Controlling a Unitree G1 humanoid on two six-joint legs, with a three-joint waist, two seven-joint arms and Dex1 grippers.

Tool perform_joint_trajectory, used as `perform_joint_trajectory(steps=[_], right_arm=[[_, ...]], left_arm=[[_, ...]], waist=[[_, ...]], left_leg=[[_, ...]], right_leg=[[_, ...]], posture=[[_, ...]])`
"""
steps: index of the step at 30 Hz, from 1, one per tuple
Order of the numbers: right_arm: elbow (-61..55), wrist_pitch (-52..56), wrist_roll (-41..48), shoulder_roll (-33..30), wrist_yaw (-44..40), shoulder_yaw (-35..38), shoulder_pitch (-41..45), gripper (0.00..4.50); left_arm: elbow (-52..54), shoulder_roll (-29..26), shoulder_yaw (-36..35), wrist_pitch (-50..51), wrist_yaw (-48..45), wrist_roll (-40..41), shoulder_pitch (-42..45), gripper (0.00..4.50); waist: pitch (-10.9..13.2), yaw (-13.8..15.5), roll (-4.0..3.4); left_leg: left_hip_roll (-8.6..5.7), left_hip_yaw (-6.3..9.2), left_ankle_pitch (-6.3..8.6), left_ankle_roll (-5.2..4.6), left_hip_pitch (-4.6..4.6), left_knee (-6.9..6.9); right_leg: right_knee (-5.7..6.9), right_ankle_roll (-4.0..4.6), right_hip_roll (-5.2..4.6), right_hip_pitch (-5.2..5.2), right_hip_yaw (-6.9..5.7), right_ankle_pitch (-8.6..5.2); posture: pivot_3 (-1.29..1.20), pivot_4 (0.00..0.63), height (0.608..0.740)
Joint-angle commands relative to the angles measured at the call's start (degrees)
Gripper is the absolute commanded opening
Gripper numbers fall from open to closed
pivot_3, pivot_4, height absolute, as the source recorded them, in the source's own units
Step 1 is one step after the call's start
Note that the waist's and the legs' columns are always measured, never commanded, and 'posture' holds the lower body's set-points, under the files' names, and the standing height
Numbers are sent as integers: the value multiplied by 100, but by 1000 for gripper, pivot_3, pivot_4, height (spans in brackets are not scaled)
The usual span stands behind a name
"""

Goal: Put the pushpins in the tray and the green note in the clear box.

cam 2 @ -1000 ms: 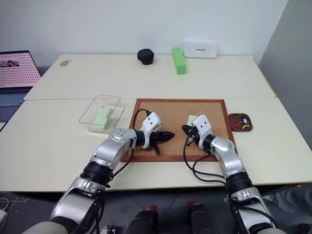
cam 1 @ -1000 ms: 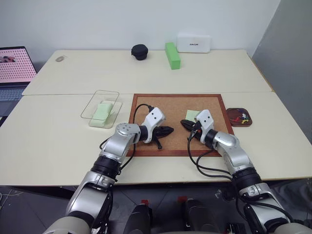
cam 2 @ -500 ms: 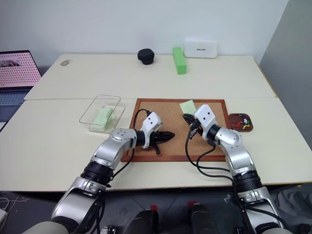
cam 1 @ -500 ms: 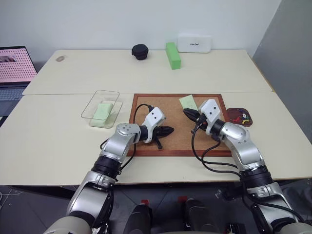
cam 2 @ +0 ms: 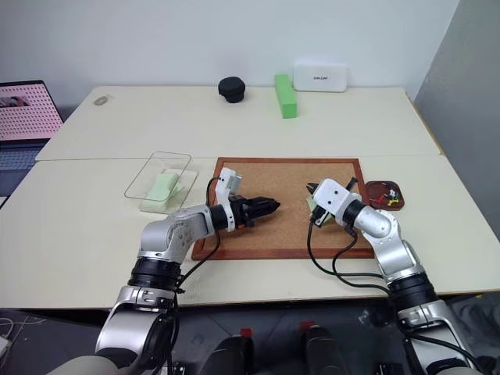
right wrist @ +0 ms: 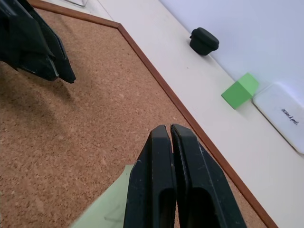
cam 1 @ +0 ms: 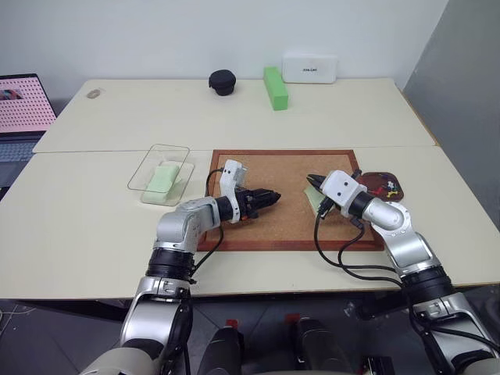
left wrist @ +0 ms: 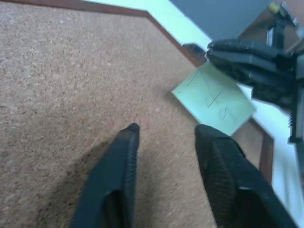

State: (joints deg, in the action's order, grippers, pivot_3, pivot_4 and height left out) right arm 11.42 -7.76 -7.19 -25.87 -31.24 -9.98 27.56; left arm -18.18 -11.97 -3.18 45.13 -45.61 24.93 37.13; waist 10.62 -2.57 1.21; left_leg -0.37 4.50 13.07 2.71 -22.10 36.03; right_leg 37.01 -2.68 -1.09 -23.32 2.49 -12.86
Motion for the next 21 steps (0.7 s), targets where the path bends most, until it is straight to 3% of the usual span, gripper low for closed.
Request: perform_joint_trajectory(steps=[1,8,21], right_arm=[[-391,116,374,115,49,326,13,0],[-1148,1015,1180,365,-53,690,55,0],[-2146,2104,1997,645,-36,806,37,0]], left_arm=[[290,62,-308,456,4,557,242,2945],[153,168,-751,1090,47,1287,461,4473],[-474,501,-1241,1516,295,1913,820,4490]], waist=[[0,0,1],[1,1,2],[1,0,1]], left_leg=[[0,0,0,0,0,0],[0,3,0,0,-2,0],[0,3,0,0,-2,0]], right_leg=[[0,0,0,0,0,0],[0,0,0,0,-1,0],[-1,0,0,0,-3,0]], posture=[[0,150,740],[0,150,740],[0,150,740]])
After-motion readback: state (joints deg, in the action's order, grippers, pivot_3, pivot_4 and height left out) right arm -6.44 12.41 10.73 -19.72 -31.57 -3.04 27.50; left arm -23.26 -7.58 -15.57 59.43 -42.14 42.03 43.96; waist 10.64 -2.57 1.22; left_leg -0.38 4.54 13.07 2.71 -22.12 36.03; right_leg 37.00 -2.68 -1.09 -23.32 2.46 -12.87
